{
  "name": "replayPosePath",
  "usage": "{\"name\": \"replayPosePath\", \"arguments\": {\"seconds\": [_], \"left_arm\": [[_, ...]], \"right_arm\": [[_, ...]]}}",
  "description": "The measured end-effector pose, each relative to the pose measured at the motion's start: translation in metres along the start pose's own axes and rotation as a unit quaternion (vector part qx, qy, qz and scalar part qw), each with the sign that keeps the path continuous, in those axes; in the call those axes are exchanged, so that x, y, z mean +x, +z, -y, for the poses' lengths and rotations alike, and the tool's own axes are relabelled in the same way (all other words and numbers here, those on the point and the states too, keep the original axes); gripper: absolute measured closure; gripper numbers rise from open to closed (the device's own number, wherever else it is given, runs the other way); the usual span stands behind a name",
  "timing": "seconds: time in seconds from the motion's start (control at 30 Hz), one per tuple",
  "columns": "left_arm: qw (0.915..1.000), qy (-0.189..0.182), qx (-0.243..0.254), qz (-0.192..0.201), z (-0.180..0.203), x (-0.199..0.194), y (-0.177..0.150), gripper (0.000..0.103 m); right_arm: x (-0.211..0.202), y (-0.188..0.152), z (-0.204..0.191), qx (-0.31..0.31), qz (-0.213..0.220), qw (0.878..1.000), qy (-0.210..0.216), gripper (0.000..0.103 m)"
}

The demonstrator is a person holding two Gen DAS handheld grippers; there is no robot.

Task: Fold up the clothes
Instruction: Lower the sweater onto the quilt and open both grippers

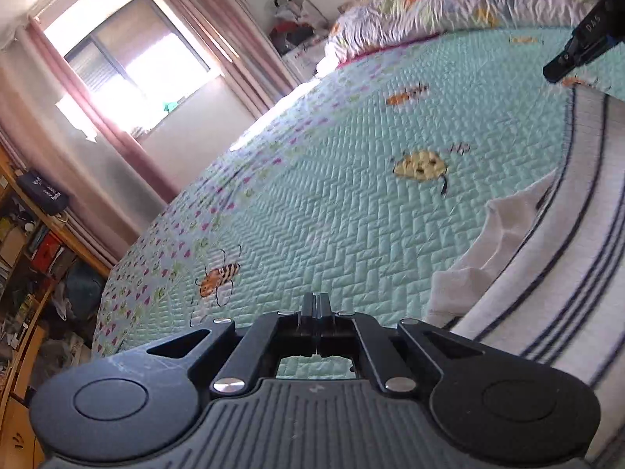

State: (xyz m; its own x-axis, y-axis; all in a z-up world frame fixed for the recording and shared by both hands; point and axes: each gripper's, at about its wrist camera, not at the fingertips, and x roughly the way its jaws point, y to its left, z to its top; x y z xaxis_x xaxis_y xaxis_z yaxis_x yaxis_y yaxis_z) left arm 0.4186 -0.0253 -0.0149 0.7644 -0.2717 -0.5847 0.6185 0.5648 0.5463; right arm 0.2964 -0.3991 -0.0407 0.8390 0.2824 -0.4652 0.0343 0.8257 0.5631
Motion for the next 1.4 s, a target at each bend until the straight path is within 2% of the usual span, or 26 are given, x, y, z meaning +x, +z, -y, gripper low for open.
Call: {"name": "replayPosePath", "arguments": {"seconds": [0.1,0.13,0.17,0.2,0.23,0.27,0.3,0.4,0.47,0.5,0.53,0.6,0.7,0.77,0.8,0.83,0.87,0.9,0.93,1.03,1.13,1.2,1.23,1.27,1.33,1.4], "left_arm": [[0.9986,-0.043,-0.004,-0.029,0.002,0.023,-0.016,0.101],[0.9976,-0.06,-0.008,-0.034,0.003,0.025,-0.023,0.096],[0.9944,-0.092,-0.035,-0.039,0.0,0.023,-0.034,0.093],[0.9891,-0.126,-0.064,-0.043,-0.003,0.021,-0.045,0.087],[0.9786,-0.168,-0.111,-0.042,-0.013,0.02,-0.058,0.082],[0.9636,-0.211,-0.158,-0.041,-0.024,0.019,-0.072,0.079],[0.9505,-0.234,-0.201,-0.037,-0.033,0.019,-0.083,0.074],[0.9109,-0.273,-0.307,-0.034,-0.05,0.024,-0.12,0.072],[0.8911,-0.289,-0.349,-0.03,-0.057,0.029,-0.133,0.072],[0.8812,-0.297,-0.367,-0.024,-0.058,0.03,-0.137,0.067],[0.8642,-0.314,-0.393,-0.022,-0.06,0.035,-0.14,0.057],[0.843,-0.337,-0.418,-0.024,-0.058,0.041,-0.141,0.046],[0.8422,-0.342,-0.416,-0.032,-0.049,0.052,-0.131,0.045],[0.8435,-0.34,-0.414,-0.041,-0.043,0.06,-0.124,0.048],[0.8475,-0.334,-0.41,-0.044,-0.039,0.063,-0.122,0.058],[0.8529,-0.325,-0.406,-0.043,-0.037,0.064,-0.12,0.078],[0.8568,-0.317,-0.405,-0.035,-0.036,0.062,-0.117,0.089],[0.8605,-0.309,-0.404,-0.026,-0.036,0.059,-0.115,0.091],[0.864,-0.301,-0.403,-0.018,-0.036,0.057,-0.113,0.092],[0.866,-0.283,-0.412,0.012,-0.044,0.046,-0.105,0.093],[0.871,-0.262,-0.413,0.043,-0.059,0.039,-0.09,0.094],[0.8805,-0.244,-0.402,0.063,-0.068,0.036,-0.077,0.094],[0.8805,-0.236,-0.406,0.067,-0.072,0.04,-0.073,0.094],[0.8825,-0.226,-0.407,0.065,-0.073,0.045,-0.071,0.094],[0.8927,-0.213,-0.396,0.026,-0.065,0.065,-0.074,0.093],[0.8895,-0.222,-0.399,-0.025,-0.049,0.085,-0.088,0.093]], "right_arm": [[0.025,-0.006,0.023,0.017,-0.018,0.999,-0.033,0.101],[0.023,-0.012,0.031,0.025,-0.023,0.999,-0.024,0.095],[0.015,-0.021,0.038,0.035,-0.029,0.999,-0.006,0.092],[0.005,-0.031,0.044,0.044,-0.034,0.998,0.013,0.08],[-0.005,-0.041,0.053,0.061,-0.038,0.997,0.033,0.063],[-0.017,-0.051,0.062,0.084,-0.041,0.994,0.053,0.057],[-0.026,-0.06,0.072,0.108,-0.046,0.991,0.068,0.052],[-0.038,-0.075,0.088,0.155,-0.06,0.981,0.097,0.052],[-0.038,-0.079,0.091,0.167,-0.067,0.978,0.109,0.051],[-0.035,-0.08,0.091,0.172,-0.072,0.976,0.115,0.051],[-0.032,-0.081,0.089,0.173,-0.076,0.975,0.117,0.05],[-0.024,-0.083,0.086,0.173,-0.085,0.974,0.117,0.05],[-0.012,-0.084,0.082,0.171,-0.092,0.974,0.116,0.05],[-0.004,-0.085,0.08,0.17,-0.097,0.974,0.116,0.05],[0.0,-0.085,0.078,0.169,-0.099,0.974,0.116,0.051],[0.003,-0.085,0.076,0.163,-0.101,0.975,0.112,0.061],[0.004,-0.084,0.071,0.147,-0.1,0.978,0.104,0.073],[0.005,-0.083,0.065,0.129,-0.099,0.982,0.095,0.085],[0.005,-0.081,0.057,0.108,-0.094,0.986,0.084,0.086],[-0.003,-0.069,0.034,0.056,-0.066,0.993,0.081,0.087],[-0.005,-0.048,0.018,0.043,-0.035,0.994,0.097,0.088],[0.001,-0.033,0.013,0.041,-0.018,0.993,0.105,0.088],[0.007,-0.029,0.014,0.044,-0.014,0.994,0.103,0.088],[0.016,-0.027,0.018,0.05,-0.014,0.994,0.098,0.088],[0.039,-0.034,0.033,0.066,-0.036,0.995,0.069,0.088],[0.058,-0.051,0.051,0.094,-0.062,0.993,0.042,0.088]]}}
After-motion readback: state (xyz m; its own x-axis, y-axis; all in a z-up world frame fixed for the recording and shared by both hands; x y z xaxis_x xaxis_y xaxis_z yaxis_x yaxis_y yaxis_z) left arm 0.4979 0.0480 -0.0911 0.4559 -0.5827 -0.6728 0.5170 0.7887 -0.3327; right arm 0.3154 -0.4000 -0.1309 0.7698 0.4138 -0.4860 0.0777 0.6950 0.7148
